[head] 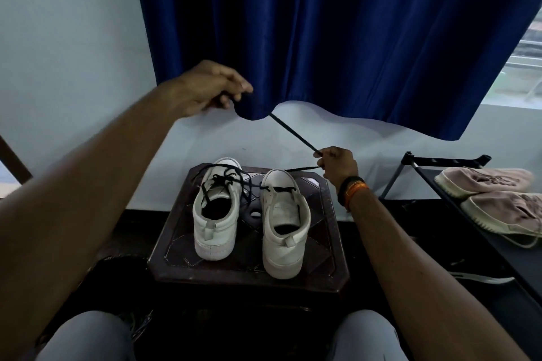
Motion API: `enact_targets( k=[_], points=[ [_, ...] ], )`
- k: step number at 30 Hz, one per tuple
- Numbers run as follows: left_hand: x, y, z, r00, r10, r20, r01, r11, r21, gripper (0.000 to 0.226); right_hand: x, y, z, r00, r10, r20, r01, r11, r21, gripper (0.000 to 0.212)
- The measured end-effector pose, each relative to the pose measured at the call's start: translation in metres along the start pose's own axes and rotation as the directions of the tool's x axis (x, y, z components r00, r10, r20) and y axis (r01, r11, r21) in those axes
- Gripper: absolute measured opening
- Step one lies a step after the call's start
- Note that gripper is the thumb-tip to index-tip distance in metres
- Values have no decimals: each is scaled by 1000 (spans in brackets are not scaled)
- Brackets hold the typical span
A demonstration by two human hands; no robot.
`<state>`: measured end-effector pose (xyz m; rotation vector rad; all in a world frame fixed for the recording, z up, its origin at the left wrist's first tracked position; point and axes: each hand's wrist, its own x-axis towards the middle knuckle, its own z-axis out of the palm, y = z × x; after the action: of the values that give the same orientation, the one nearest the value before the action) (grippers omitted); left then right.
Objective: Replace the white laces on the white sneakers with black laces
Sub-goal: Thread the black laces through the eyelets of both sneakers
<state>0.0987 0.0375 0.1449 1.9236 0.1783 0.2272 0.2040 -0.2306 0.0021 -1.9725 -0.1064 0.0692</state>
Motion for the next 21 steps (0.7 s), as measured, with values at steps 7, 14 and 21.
enact_targets(
  k=[7, 14, 21],
  points=[
    [6, 28, -41, 967, 32, -253, -67, 989, -130, 20, -12, 0, 0, 999, 32, -12, -33, 996, -84, 29],
    [-2, 23, 10, 993, 68, 91, -59, 993, -100, 22, -22, -30, 6, 984, -175, 13, 174, 960, -217, 10],
    [-2, -6, 61, 973, 140, 185, -140, 990, -12, 19, -49, -49, -10, 945, 18, 327, 36, 987, -158, 30]
  ],
)
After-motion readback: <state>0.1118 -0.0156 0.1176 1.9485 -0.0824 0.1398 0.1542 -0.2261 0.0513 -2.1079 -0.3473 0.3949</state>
